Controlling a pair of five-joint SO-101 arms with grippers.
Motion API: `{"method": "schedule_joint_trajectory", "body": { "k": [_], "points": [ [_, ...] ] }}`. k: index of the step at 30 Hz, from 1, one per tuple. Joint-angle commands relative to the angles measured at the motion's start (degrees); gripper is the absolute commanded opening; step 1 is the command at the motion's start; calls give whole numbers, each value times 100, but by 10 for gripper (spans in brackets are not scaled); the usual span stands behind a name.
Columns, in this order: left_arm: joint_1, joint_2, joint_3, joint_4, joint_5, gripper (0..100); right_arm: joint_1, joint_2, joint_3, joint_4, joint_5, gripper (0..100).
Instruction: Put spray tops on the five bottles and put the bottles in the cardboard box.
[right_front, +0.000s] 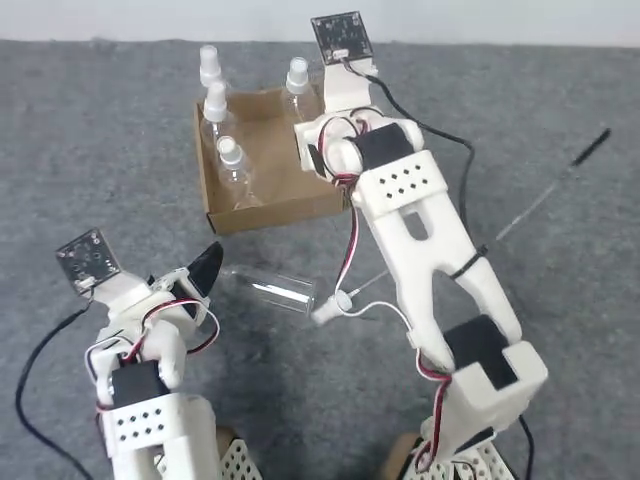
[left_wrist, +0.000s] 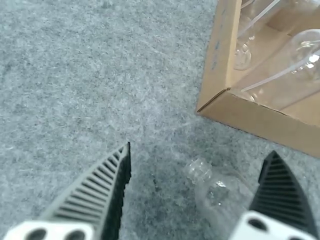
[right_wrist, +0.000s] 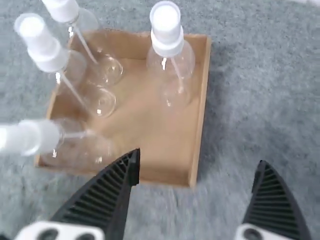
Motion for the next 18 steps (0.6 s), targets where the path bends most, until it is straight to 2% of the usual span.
{"method": "schedule_joint_trajectory", "body": {
  "k": [1,8,13,18],
  "points": [
    [9,-70,-48,-193,-9,378,-207,-602,-255,576,-53,304],
    [-26,-70,-48,-193,-9,378,-488,-919,-255,1270,26,304],
    [-26,-70,-48,-193,-9,378,-734,-1112,-255,1824,879,304],
    [-35,-70,-48,-193,-9,378,-1024,-1138,-255,2396,1196,304]
  ]
}}
